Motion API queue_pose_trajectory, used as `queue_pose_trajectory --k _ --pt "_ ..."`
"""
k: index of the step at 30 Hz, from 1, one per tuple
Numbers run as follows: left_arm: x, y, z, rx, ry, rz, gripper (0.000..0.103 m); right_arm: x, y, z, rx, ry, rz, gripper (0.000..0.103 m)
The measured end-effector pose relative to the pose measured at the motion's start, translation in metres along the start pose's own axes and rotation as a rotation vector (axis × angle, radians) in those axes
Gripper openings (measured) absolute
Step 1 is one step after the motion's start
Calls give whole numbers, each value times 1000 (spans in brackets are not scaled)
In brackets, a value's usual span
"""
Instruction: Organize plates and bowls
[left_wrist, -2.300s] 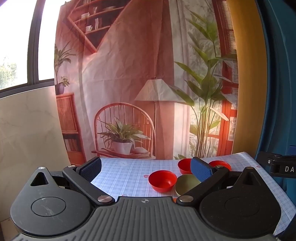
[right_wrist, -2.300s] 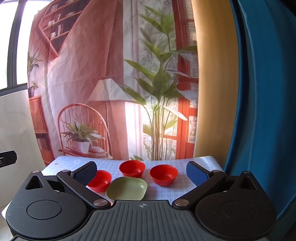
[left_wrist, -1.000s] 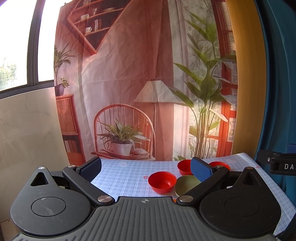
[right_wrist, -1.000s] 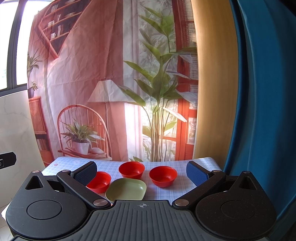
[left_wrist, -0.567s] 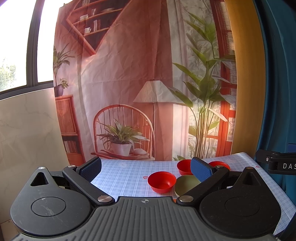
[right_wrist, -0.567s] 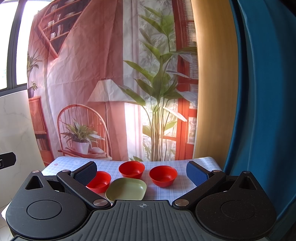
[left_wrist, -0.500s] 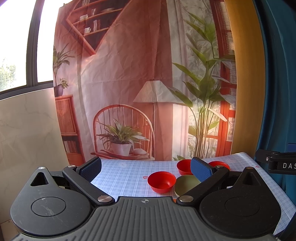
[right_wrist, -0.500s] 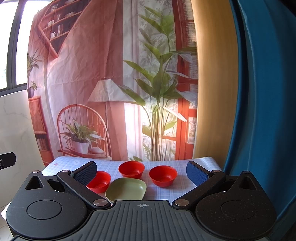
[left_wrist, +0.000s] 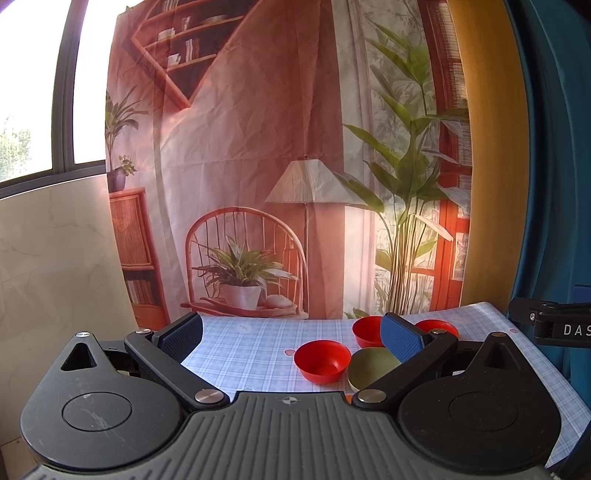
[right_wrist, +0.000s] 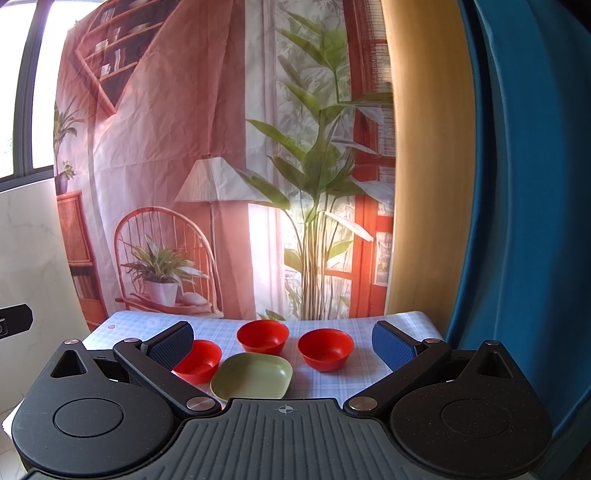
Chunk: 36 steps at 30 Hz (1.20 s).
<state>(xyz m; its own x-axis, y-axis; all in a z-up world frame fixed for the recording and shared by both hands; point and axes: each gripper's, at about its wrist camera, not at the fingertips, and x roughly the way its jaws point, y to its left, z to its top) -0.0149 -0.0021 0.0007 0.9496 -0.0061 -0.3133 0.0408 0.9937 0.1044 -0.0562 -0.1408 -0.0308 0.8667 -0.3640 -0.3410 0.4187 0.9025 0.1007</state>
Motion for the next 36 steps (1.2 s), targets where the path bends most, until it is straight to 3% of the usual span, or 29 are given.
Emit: queue_pose_trajectory --k 17,25,30,36 --pt "11 0 -10 -6 1 -8 103 7 -4 -4 21 -7 25 103" --pt "37 -2 -27 -32 10 13 103 33 -17 -27 36 -4 26 103" --pt "63 -14 -41 23 40 37 103 56 -29 -45 52 -7 18 103" --pt "91 -24 -60 30 63 4 103 90 -41 -69 43 34 -27 103"
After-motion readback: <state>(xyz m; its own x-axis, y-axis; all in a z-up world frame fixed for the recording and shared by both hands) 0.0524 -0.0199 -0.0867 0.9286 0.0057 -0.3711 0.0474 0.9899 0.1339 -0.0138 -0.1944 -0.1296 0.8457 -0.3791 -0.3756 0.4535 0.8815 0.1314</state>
